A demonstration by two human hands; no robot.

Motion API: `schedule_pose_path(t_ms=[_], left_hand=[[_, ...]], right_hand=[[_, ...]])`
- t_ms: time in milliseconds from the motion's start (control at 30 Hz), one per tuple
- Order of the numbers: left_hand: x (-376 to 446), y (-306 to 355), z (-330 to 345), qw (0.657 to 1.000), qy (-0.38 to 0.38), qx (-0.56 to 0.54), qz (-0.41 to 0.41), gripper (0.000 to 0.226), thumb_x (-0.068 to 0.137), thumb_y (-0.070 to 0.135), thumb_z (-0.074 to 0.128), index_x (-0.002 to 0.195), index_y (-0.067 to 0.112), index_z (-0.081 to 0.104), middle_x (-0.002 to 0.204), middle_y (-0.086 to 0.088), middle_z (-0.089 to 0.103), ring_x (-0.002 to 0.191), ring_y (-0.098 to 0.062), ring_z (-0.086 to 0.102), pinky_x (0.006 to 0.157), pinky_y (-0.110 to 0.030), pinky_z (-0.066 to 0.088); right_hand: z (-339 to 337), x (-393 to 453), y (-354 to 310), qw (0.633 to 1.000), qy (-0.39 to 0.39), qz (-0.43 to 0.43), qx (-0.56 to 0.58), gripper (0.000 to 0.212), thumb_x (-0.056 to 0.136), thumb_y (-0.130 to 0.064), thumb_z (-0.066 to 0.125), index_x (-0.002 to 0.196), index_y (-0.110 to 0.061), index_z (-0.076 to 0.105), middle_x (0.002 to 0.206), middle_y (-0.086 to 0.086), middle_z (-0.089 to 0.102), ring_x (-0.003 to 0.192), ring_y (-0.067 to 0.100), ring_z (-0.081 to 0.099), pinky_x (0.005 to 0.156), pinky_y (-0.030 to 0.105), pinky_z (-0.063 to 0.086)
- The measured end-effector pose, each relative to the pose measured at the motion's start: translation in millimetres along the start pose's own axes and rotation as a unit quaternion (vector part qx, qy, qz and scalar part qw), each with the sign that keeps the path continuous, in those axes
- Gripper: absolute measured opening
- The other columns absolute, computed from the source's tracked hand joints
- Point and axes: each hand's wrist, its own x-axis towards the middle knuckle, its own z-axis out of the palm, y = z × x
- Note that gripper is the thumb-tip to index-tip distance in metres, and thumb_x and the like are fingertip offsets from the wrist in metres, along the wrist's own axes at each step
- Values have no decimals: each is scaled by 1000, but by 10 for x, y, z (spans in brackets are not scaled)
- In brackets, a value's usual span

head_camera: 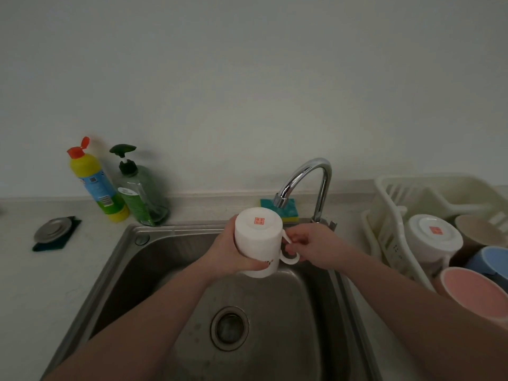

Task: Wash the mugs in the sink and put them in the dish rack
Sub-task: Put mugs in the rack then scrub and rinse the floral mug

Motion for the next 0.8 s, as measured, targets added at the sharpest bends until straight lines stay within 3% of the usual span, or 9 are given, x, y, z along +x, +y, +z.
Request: schedule_pose_path(t_ms=[100, 233, 433, 633, 800], left_hand=[[-79, -4, -33, 1000, 2, 12, 2, 104, 45, 30, 92, 131, 41, 35, 127, 17, 54, 118, -5, 53, 98, -39, 50], [-210, -18, -45, 1000, 12, 24, -11, 100, 45, 28, 92, 126, 44, 35, 123, 20, 55, 116, -3, 53, 93, -31, 48], [-382, -24, -41, 998, 9, 50, -27, 107, 39, 39, 90, 129, 43, 32, 124, 21, 53, 116, -3, 52, 93, -29, 47], [-482, -64, -10, 995, 25, 91, -22, 107, 37, 44, 92, 129, 36, 38, 124, 17, 54, 117, -6, 53, 95, -36, 51], [-564, -46, 67, 996, 36, 74, -32, 100, 47, 24, 94, 126, 38, 33, 122, 20, 51, 114, -2, 51, 88, -24, 46]], right_hand=[[35, -55, -70, 1000, -6, -9, -18, 18, 89, -18, 63, 106, -19, 70, 97, -2, 70, 88, 11, 63, 86, 31, 52], [105, -130, -123, 998, -9, -22, -58, 13, 91, -19, 60, 101, -18, 69, 88, -4, 66, 75, 5, 57, 70, 17, 41], [166, -227, -147, 997, -36, -17, -60, 16, 89, -18, 62, 103, -17, 70, 94, -1, 69, 82, 10, 61, 83, 27, 50], [180, -296, -162, 996, -43, -31, -75, 16, 88, -20, 63, 101, -15, 70, 89, 0, 67, 74, 9, 57, 77, 27, 48], [190, -359, -164, 994, -55, -23, -90, 19, 87, -21, 63, 104, -14, 68, 97, 4, 68, 91, 19, 61, 85, 32, 48]])
